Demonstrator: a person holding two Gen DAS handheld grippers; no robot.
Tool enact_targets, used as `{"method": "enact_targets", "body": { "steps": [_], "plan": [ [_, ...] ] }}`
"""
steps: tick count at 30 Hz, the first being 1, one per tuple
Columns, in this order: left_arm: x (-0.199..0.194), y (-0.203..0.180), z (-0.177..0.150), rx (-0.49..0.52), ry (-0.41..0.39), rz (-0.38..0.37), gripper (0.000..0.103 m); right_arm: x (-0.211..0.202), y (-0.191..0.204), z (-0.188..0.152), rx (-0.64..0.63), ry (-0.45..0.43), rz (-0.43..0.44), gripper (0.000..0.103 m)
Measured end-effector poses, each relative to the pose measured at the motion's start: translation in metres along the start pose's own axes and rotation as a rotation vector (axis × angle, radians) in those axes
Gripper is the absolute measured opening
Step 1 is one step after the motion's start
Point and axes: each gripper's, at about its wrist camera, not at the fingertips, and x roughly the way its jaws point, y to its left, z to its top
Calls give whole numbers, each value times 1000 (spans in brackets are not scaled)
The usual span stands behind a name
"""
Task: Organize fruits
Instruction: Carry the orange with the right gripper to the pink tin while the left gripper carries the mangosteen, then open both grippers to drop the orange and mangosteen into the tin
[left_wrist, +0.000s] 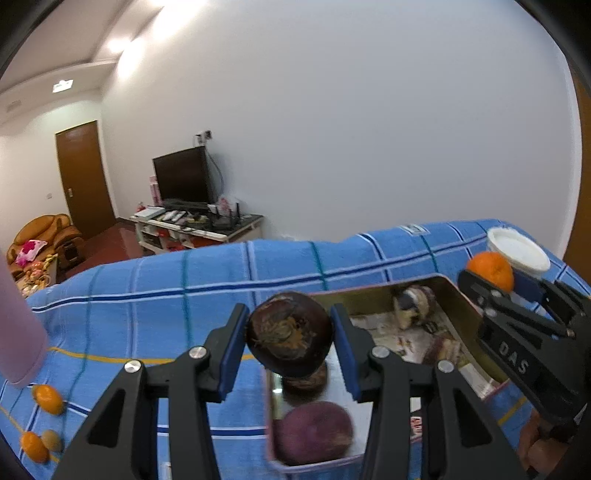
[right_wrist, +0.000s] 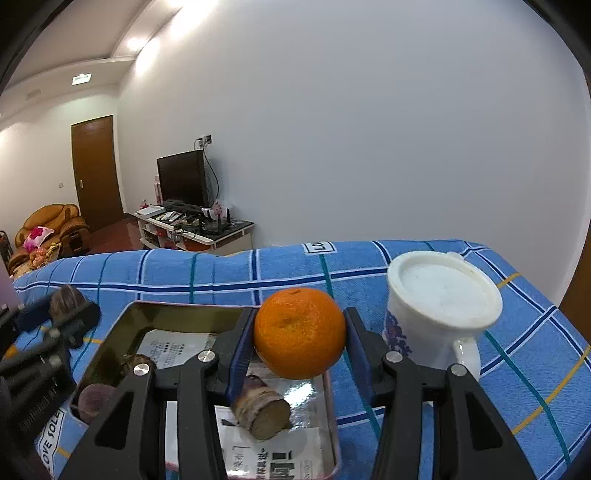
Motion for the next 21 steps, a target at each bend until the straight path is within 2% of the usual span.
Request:
{"method": "enact_targets", "body": {
  "steps": [7,21],
  "plan": [
    [18,-20,-10,44,70,-4,47,17,1,-4,53,82,87,49],
    [27,-15,-9,16,119,5,47,33,15,-11,30,160,127,50]
  ]
}}
